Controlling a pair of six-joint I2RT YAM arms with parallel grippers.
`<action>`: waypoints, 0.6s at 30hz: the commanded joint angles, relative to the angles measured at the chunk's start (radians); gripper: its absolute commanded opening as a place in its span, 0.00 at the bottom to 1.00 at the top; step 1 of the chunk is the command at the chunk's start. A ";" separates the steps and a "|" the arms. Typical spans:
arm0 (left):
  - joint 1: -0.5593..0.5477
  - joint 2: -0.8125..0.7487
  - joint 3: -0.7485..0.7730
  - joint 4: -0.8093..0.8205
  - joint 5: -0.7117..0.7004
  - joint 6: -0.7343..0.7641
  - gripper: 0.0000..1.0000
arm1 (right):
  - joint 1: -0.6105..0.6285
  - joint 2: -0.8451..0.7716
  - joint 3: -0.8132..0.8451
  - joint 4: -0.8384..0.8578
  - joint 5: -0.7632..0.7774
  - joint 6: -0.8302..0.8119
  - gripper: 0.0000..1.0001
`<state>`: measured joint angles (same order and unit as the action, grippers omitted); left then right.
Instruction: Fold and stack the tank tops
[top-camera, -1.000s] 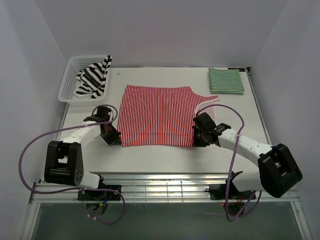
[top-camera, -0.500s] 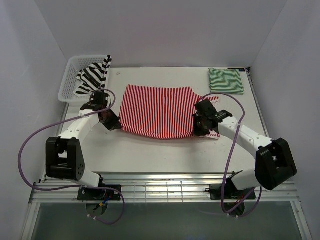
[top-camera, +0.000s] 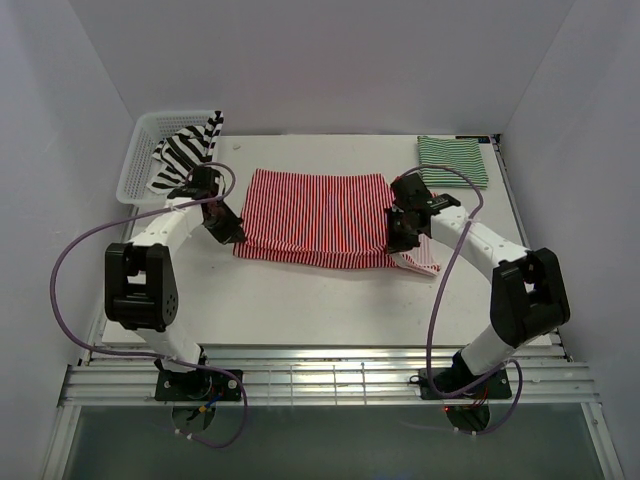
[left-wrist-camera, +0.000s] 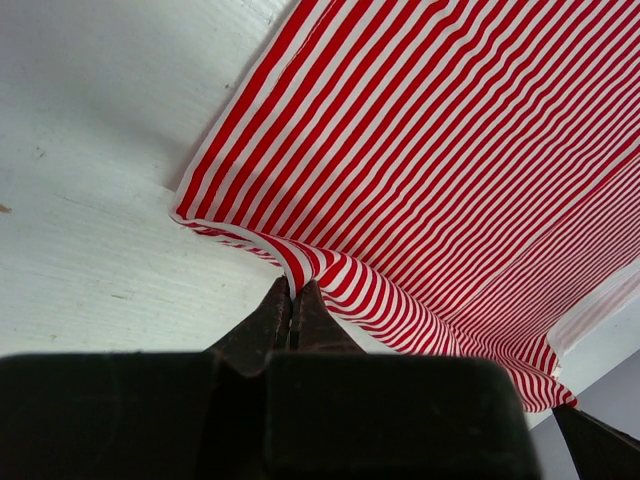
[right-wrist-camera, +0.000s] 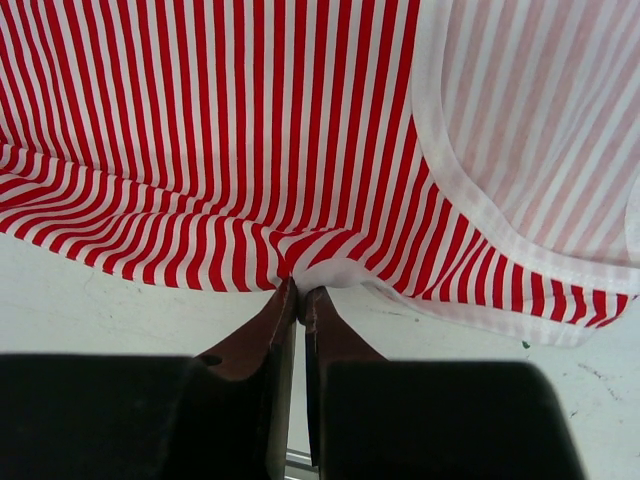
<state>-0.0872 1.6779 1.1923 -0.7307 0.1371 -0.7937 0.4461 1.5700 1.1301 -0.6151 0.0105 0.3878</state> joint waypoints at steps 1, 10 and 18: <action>0.007 0.017 0.061 0.014 0.012 0.021 0.00 | -0.017 0.042 0.080 -0.026 -0.046 -0.058 0.08; 0.015 0.114 0.124 0.013 -0.008 -0.013 0.00 | -0.044 0.169 0.201 -0.048 -0.047 -0.075 0.08; 0.021 0.189 0.171 0.013 -0.044 -0.047 0.00 | -0.070 0.271 0.287 -0.048 -0.021 -0.059 0.08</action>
<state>-0.0753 1.8637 1.3056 -0.7284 0.1230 -0.8219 0.3851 1.8153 1.3540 -0.6559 -0.0238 0.3321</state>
